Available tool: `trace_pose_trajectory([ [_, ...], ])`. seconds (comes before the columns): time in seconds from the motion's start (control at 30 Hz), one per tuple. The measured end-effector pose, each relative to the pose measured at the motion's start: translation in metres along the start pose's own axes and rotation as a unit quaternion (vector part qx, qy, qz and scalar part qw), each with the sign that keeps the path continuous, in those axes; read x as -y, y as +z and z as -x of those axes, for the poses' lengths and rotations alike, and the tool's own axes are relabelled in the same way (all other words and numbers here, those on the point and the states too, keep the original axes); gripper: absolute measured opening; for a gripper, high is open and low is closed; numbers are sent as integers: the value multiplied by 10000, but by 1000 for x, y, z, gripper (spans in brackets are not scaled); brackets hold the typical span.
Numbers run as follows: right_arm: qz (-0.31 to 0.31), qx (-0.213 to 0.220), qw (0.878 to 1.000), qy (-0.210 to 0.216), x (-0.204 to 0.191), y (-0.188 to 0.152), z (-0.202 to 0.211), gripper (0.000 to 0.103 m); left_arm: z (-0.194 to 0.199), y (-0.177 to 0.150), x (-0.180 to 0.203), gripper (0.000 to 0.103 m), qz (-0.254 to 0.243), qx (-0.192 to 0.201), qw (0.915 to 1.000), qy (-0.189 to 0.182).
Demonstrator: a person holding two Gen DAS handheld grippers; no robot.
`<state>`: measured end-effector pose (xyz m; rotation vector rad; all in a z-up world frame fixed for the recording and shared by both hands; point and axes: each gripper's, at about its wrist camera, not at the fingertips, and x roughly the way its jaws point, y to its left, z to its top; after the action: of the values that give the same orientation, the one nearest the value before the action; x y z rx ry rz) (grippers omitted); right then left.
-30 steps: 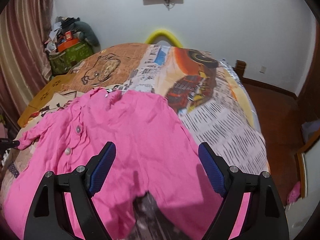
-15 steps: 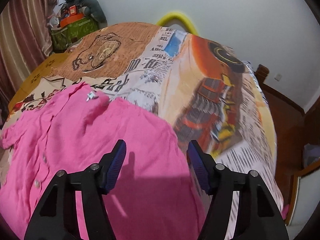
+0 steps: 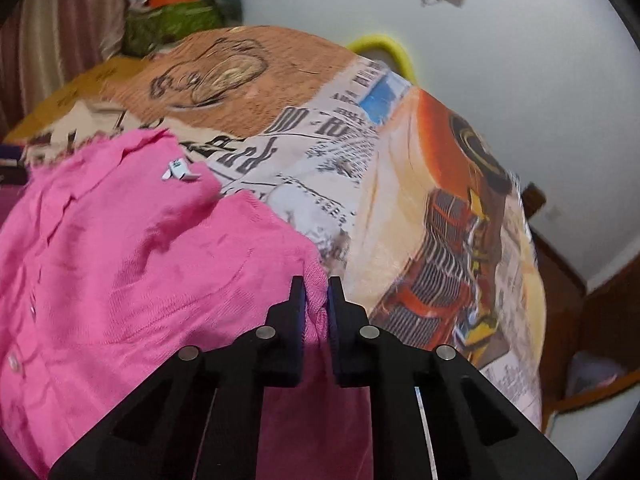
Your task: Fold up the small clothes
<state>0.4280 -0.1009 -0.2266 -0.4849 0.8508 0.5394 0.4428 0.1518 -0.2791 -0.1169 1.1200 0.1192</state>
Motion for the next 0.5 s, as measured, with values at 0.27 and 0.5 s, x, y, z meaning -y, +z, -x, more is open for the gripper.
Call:
trace_pose_trajectory([
  [0.27, 29, 200, 9979, -616, 34, 24, -3, 7, -24, 25, 19, 77, -121, -117, 9993, 343],
  [0.5, -342, 73, 9961, -804, 61, 39, -19, 7, -41, 45, 21, 81, -250, 31, 9949, 974],
])
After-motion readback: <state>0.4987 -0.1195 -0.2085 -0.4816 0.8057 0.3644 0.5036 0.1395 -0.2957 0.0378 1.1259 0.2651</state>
